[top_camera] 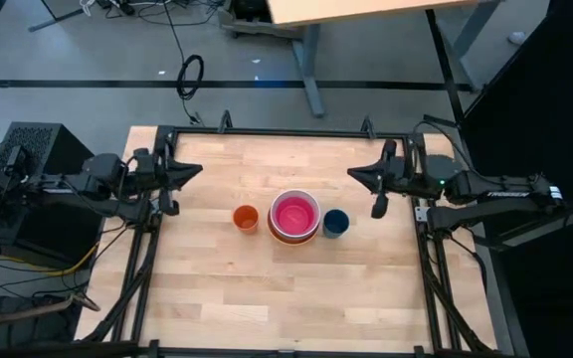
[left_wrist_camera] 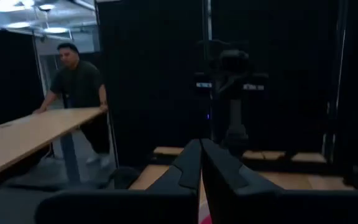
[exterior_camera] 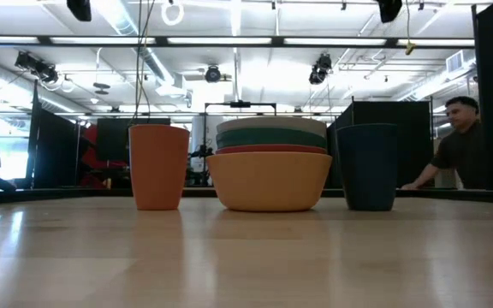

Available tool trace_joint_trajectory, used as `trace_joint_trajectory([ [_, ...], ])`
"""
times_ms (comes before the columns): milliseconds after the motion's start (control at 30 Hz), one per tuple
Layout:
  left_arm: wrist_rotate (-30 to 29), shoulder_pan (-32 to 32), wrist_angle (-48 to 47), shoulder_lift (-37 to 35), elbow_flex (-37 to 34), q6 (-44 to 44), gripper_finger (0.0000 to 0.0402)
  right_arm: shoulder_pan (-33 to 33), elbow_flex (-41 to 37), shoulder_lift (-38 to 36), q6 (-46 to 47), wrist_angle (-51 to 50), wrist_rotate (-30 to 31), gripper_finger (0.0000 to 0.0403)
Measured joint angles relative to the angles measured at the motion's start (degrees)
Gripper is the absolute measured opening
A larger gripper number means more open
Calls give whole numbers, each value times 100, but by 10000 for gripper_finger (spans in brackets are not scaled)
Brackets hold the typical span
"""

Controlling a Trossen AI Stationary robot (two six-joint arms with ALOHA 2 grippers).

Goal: Nest bowls inside each other
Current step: Return to Home Position

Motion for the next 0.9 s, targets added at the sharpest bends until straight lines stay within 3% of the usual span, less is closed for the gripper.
trace_joint_trajectory([
  [267,57,0,385,-454,-450,-143,0,167,-482,-301,71,414,-110,0],
  [800,658,-1,327,-516,-515,-468,0,548,-1798,-2230,630,283,518,0],
  [900,675,0,202,-559,-515,-470,0,546,-1799,-2731,692,-372,603,0],
])
